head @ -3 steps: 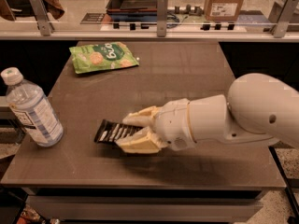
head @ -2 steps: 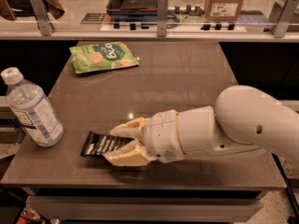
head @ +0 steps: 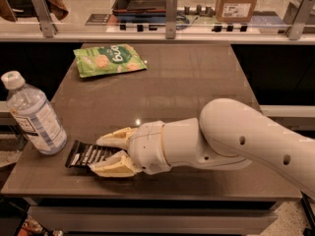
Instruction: Move rxbar chocolate near blue plastic bottle
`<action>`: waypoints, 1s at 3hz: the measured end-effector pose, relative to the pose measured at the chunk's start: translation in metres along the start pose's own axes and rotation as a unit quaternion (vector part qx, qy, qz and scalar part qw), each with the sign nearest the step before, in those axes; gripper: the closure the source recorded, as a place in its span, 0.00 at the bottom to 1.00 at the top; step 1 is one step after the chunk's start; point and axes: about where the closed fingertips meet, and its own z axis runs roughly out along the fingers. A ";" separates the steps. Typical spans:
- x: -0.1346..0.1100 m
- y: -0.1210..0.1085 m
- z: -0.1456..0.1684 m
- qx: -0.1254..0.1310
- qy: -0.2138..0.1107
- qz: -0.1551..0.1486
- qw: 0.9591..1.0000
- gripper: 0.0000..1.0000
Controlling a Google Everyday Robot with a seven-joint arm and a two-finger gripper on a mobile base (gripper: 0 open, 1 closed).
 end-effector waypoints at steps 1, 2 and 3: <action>-0.007 -0.005 0.020 0.003 -0.009 -0.013 1.000 1.00; -0.008 -0.005 0.021 0.003 -0.008 -0.015 1.000 0.82; -0.010 -0.003 0.022 0.002 -0.007 -0.017 1.000 0.59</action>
Offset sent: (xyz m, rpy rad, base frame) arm 0.0065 0.0188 -0.0008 0.0145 -0.0255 0.0062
